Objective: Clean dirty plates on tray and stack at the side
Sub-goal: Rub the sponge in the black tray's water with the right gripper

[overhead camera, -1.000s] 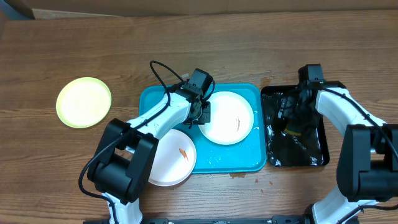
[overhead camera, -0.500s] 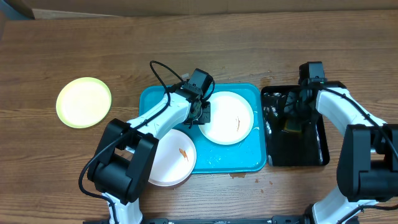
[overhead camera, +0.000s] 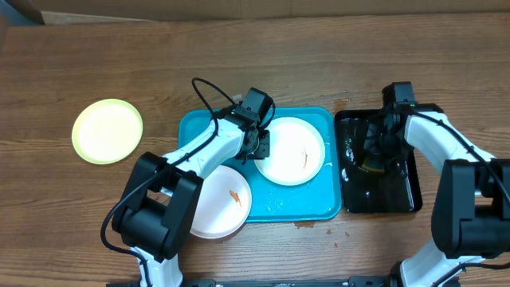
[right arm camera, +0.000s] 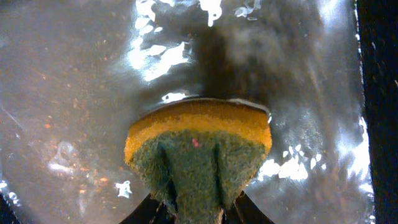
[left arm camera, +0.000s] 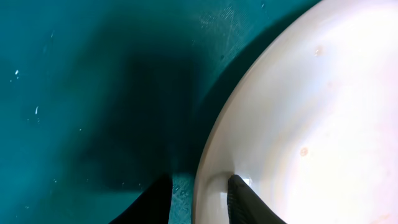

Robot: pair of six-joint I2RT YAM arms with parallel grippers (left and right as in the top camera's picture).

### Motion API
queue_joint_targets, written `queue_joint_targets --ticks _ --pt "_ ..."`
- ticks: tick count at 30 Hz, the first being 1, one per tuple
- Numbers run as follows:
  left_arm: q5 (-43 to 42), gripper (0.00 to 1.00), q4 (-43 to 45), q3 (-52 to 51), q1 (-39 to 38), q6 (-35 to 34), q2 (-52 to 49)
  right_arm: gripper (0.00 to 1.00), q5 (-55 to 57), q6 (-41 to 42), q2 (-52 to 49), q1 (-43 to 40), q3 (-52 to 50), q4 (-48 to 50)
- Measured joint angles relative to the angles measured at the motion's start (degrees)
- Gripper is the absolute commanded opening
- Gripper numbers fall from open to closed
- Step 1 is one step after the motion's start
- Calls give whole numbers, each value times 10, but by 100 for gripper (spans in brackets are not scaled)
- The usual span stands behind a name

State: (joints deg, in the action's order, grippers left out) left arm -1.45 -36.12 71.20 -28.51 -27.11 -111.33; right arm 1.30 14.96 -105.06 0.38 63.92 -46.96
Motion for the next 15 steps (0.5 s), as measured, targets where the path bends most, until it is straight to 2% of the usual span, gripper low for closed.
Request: queue_joint_targets --ticks 2,3,11,15 --pt "0 13 6 0 0 -3 0 18 0 -1 0 0 6 -11" --pt "0 10 10 0 1 -2 0 17 0 -1 0 0 9 -18" --pt "0 14 16 0 8 0 0 13 0 0 0 2 10 -54" --pt "0 10 17 0 8 0 0 13 4 0 0 20 10 -71"
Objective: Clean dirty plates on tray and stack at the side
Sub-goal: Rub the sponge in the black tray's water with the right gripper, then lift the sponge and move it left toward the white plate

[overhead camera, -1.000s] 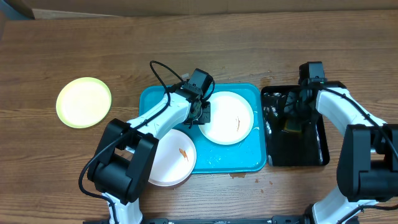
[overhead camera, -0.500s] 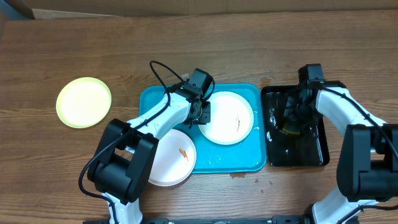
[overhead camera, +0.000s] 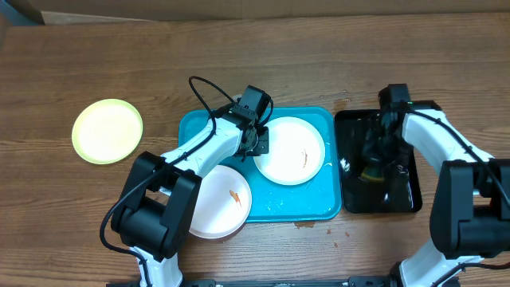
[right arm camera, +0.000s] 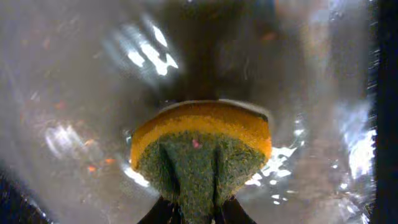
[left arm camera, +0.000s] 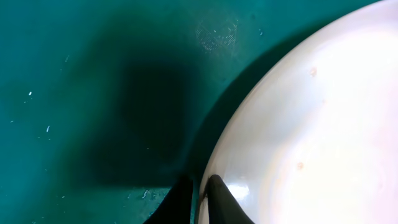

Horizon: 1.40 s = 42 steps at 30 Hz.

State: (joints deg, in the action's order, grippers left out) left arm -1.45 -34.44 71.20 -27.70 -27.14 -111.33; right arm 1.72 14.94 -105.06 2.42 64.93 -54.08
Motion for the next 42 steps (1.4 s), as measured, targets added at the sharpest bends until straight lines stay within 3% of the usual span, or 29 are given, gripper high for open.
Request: queue_joint_targets --ticks 2,8,11,13,19,23,28,31,38,41,42 --pt "0 4 0 0 0 0 0 14 5 0 0 16 0 -5" --pt "-7 4 -12 0 0 0 1 16 31 0 0 64 0 -16" --pt "-13 20 -24 0 0 -1 2 22 36 -1 0 69 0 -16" --pt "-13 22 -30 0 0 -1 2 29 44 1 0 70 0 -16" --pt "-13 11 -24 -1 2 -3 2 31 62 -2 0 70 0 -15" --pt "-13 14 -31 0 4 -4 2 33 64 -2 0 70 1 -20" --pt "-13 15 -37 1 4 -4 2 44 67 -3 0 70 7 -21" --pt "-13 16 -43 3 4 -3 2 44 68 -2 0 70 7 -21" --pt "-13 15 -72 27 4 -4 2 31 68 -1 0 70 7 -30" --pt "-13 11 -74 31 4 -3 2 6 68 0 0 70 7 -30" --pt "-13 10 -74 31 4 -3 2 4 68 0 0 70 7 -29"
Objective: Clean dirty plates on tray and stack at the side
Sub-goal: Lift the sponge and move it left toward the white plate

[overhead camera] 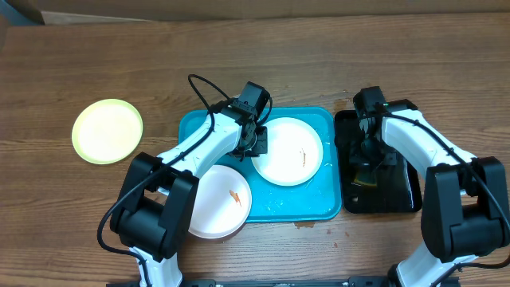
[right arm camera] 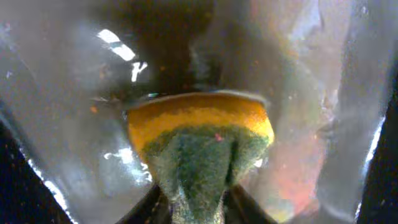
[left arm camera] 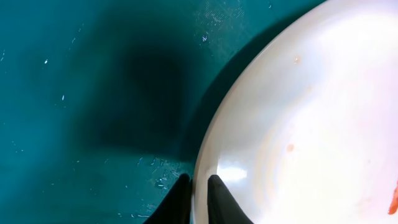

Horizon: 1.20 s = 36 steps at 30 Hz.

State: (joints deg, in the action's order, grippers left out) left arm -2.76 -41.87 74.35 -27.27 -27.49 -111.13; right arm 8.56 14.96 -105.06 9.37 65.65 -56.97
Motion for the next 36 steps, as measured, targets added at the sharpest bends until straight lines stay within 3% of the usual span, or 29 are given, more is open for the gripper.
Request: queue_joint_targets --ticks 11,19,36 --pt "0 6 -9 0 0 0 0 4 9 -2 0 0 25 -16" --pt "0 11 -9 0 0 0 0 4 15 -2 0 0 117 -59" --pt "0 11 12 -8 0 -1 0 4 50 -41 0 0 117 -51"
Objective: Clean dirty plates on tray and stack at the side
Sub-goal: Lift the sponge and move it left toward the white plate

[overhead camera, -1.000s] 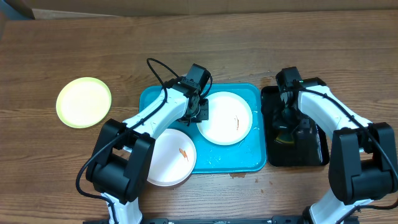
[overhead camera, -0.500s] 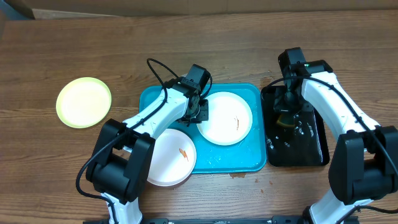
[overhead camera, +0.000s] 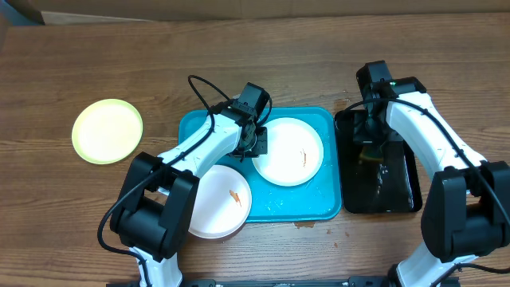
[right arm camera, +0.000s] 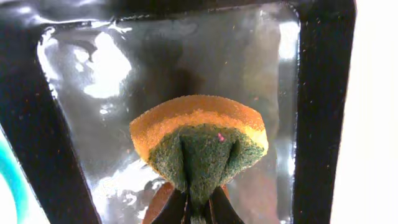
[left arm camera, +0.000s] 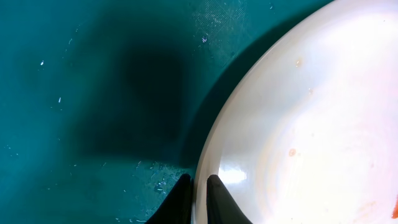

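Observation:
On the blue tray (overhead camera: 199,127) lie two white plates with orange food specks. My left gripper (left arm camera: 199,199) is shut on the left rim of the upper white plate (overhead camera: 291,151), which fills the right of the left wrist view (left arm camera: 311,124). The lower white plate (overhead camera: 219,201) overhangs the tray's front left corner. My right gripper (right arm camera: 199,208) is shut on a yellow and green sponge (right arm camera: 199,140), held above the water in the black basin (right arm camera: 320,93). From overhead the right gripper (overhead camera: 373,143) hangs over the basin's (overhead camera: 414,191) upper half.
A clean yellow-green plate (overhead camera: 107,131) lies alone on the wooden table (overhead camera: 96,56) at the far left. The black basin stands directly right of the tray. A few drops or crumbs lie on the table by the tray's front edge (overhead camera: 307,224).
My right gripper has risen out of the water with the sponge; the whole basin now shows below it. It also sits further back. My left gripper still pinches the plate's rim, unmoved.
At first my left gripper stood open astride the upper plate's rim while the right held the sponge down in the basin water. Then the left shut on the rim. The sponge stayed low in the water at a shifted spot, and now hangs lifted above the basin.

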Robot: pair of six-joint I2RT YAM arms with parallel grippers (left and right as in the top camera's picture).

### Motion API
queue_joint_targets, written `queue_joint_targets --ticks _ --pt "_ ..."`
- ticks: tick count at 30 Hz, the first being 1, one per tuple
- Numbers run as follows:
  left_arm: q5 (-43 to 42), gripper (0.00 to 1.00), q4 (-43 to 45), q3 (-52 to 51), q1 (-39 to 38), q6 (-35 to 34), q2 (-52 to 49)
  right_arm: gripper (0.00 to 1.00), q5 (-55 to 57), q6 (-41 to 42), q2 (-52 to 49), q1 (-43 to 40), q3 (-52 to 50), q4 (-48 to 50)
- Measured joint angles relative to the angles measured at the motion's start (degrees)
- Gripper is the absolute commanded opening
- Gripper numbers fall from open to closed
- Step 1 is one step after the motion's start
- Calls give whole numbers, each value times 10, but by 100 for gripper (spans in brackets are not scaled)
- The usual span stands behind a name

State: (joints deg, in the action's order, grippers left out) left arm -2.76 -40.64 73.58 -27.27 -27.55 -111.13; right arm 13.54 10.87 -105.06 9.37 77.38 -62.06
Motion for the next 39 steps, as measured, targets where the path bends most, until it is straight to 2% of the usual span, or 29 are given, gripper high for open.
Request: queue_joint_targets --ticks 4,11,13,16,20,25,27,29,32,35,36,37,39 --pt "0 4 1 -2 0 -1 0 4 7 -2 0 0 0 14" --pt "-3 4 3 -5 0 -34 0 4 79 16 0 0 0 35" --pt "-10 18 4 -6 0 -42 0 4 91 16 0 0 0 35" --pt "-20 21 7 -12 0 -54 0 4 99 15 0 0 0 35" --pt "-19 4 12 -15 2 -59 0 4 103 11 0 0 0 31" --pt "-32 4 12 -16 7 -60 0 4 97 -10 0 0 0 24" --pt "-37 10 12 -16 7 -60 0 4 91 -19 0 0 0 23" --pt "-39 28 12 -16 6 -59 0 4 88 -26 0 0 1 18" --pt "-38 33 14 -16 6 -66 0 4 85 -31 0 0 9 -4" --pt "-34 23 21 -16 6 -67 0 4 83 -34 0 0 27 -37" --pt "-32 11 26 -16 6 -69 0 4 82 -34 0 0 36 -49" --pt "-30 4 30 -16 6 -67 0 4 83 -35 0 0 43 -58" --pt "-28 4 33 -16 6 -66 0 4 82 -35 0 0 48 -61"
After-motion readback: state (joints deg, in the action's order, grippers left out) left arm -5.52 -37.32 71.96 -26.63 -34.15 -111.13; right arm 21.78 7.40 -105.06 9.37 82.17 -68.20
